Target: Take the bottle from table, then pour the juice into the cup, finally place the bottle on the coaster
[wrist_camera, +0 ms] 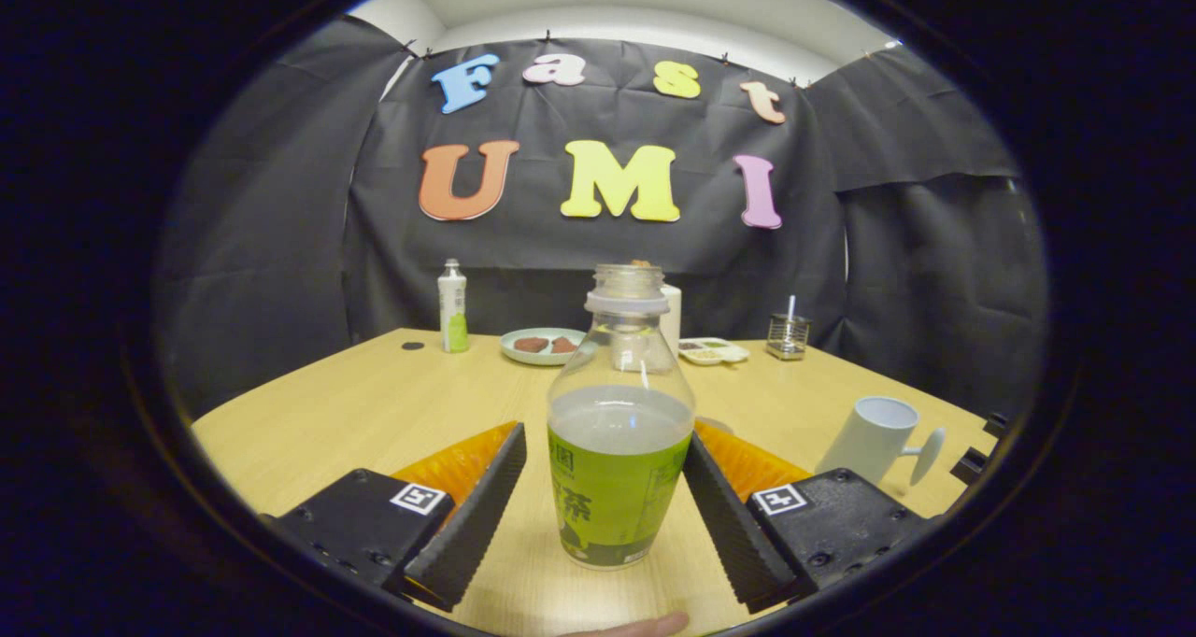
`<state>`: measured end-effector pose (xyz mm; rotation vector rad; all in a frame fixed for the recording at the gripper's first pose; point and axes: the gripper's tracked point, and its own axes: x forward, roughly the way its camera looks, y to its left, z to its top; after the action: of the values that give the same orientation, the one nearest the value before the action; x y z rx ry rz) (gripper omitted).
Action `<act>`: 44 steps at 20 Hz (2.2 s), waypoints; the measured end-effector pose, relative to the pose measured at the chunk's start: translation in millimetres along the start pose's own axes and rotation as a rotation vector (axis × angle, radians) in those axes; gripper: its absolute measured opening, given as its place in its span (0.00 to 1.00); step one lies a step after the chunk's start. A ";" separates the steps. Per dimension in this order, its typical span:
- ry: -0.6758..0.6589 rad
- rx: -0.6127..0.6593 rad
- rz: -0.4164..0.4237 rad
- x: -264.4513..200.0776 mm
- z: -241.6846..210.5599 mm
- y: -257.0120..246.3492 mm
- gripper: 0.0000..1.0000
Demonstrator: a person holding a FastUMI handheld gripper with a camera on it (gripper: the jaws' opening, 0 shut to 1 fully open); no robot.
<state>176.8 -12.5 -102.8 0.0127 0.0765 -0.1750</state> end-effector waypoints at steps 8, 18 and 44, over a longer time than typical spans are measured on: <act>-0.007 -0.012 -0.018 -26.8 23.2 3.7 0.79; -0.041 0.030 0.002 -72.2 82.2 6.9 0.79; 0.112 0.630 0.154 -10.5 59.9 -65.8 0.79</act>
<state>159.5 -76.7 -42.6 0.6551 0.1291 -0.0382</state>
